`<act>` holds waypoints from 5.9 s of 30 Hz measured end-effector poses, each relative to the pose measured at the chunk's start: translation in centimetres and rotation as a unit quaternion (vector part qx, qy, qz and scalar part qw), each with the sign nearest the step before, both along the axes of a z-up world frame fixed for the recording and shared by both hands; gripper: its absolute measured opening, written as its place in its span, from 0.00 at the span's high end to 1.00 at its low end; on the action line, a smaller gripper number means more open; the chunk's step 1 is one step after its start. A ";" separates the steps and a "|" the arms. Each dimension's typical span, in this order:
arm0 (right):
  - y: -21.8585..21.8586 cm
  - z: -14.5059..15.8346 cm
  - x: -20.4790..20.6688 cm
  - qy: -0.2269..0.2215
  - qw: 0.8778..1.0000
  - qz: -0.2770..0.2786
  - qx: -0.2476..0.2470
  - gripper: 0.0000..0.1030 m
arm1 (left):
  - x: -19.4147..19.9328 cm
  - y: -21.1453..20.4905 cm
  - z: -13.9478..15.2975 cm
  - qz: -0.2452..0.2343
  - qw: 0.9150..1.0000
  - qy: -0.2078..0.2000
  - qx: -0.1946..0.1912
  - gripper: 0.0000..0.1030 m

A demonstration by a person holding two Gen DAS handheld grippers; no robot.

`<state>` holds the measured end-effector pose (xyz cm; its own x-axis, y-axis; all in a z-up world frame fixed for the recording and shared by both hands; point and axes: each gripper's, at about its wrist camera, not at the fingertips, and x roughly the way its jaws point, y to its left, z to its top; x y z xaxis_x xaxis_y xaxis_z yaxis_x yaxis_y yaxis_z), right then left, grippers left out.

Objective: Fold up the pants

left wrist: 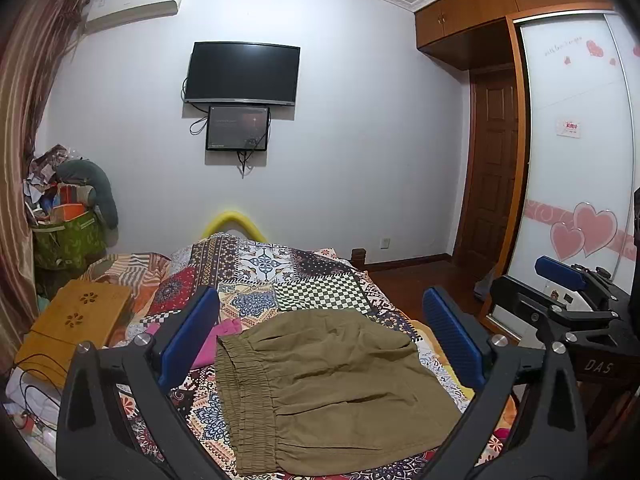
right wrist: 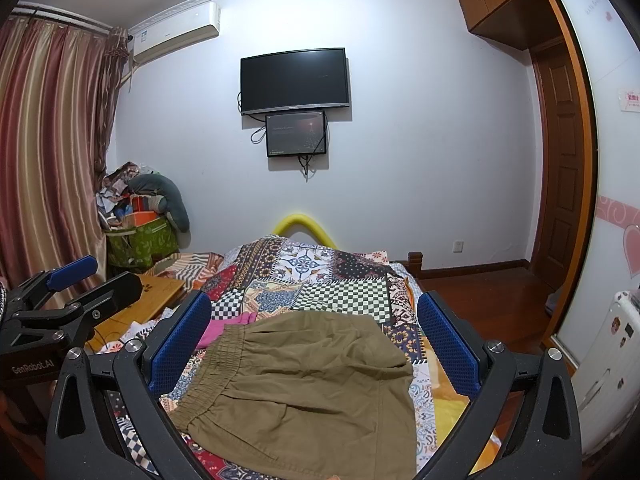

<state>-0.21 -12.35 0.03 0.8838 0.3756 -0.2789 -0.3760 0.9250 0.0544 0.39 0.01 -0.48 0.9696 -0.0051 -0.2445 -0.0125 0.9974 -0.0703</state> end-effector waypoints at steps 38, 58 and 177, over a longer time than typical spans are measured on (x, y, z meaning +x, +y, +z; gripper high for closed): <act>0.3 -1.4 1.4 0.021 1.000 -0.005 -0.003 0.00 | 2.3 0.8 -1.3 0.012 1.000 0.020 -0.002 0.00; -5.1 -9.6 10.9 0.155 0.984 -0.068 -0.051 0.04 | 15.0 8.5 -11.4 0.043 0.980 0.193 0.019 0.03; -1.0 -17.1 33.6 0.285 0.955 0.033 -0.075 0.54 | 36.6 18.6 -22.9 0.036 0.922 0.384 -0.040 0.34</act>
